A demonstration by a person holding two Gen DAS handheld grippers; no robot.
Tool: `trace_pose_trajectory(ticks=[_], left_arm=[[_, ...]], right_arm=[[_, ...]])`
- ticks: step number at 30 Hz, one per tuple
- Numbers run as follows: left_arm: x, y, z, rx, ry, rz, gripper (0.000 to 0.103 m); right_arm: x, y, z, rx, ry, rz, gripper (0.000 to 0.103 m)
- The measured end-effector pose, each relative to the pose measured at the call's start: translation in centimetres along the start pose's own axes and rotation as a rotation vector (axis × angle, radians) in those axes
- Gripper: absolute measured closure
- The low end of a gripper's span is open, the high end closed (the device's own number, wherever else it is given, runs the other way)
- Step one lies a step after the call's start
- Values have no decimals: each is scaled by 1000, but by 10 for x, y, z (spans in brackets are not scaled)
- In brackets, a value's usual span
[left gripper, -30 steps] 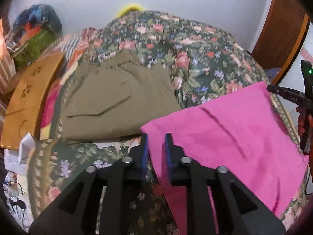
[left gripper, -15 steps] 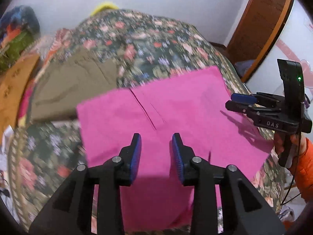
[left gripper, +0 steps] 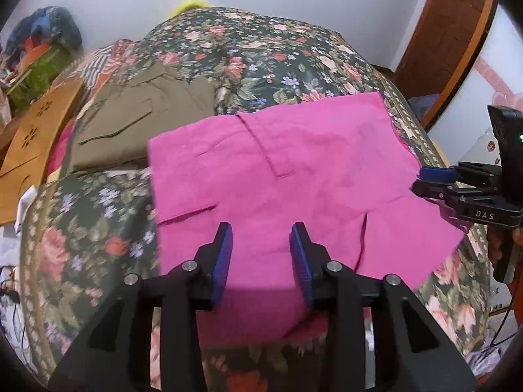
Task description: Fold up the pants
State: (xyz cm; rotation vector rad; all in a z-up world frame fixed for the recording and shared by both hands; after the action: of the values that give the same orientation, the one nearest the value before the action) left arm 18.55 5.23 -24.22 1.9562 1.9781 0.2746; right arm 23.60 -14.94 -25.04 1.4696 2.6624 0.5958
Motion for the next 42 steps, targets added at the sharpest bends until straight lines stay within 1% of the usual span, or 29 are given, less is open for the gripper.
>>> trace_pose_trajectory(ticks=[2, 3, 4, 7, 9, 10, 13, 16, 19, 21, 23, 26, 28, 32, 35, 42], left_arm=[[7, -6, -12, 1, 0, -25, 53], [11, -9, -18, -7, -5, -43, 47], [14, -12, -23, -16, -10, -57, 43], [24, -24, -40, -41, -36, -107, 37], [27, -31, -45, -45, -47, -130, 36], [27, -33, -45, -41, -49, -141, 34], [31, -45, -45, -28, -82, -197, 33], [32, -59, -36, -4, -135, -256, 33], [32, -68, -27, 14, -188, -304, 33], [32, -74, -21, 31, -245, -337, 33], [32, -77, -15, 43, -284, -362, 33], [30, -78, -11, 30, -299, -372, 32], [31, -77, -10, 17, -335, -380, 29], [38, -71, -8, -17, -454, -431, 28], [45, -68, -5, -35, -511, -475, 28], [50, -52, 3, -36, -494, -494, 28]], right_arm=[[2, -5, -9, -2, -12, -6, 66], [3, -8, -15, -11, -18, -7, 66], [4, -11, -22, -31, -23, -3, 65], [7, -16, -39, -80, -19, 7, 64], [13, -19, -52, -120, -29, 3, 64], [15, -19, -55, -133, -29, 1, 63], [24, -20, -64, -179, -8, 1, 61], [32, -17, -61, -198, 14, 12, 61], [38, -17, -50, -193, 50, 28, 61], [42, -18, -43, -181, 53, 30, 61], [45, -19, -35, -162, 51, 25, 61], [48, -24, -22, -122, 24, 6, 61], [48, -28, -14, -97, 19, -7, 61], [42, -29, -14, -89, 46, 0, 61], [45, -30, -13, -89, 35, -13, 61], [45, -29, -10, -83, 33, -26, 60]])
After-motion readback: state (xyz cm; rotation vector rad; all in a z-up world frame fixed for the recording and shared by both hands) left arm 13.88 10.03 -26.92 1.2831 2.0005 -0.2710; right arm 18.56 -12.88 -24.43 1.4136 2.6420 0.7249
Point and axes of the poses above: each gripper's, at about its wrist camera, not at the fingertips, and z roughly the way its jaws point, x to its left, y to its top, the point moved 1 cm from there along z, roughly the way its jaws point, and after that the axes turned 9 degrees about x, right-handed, at the moved point
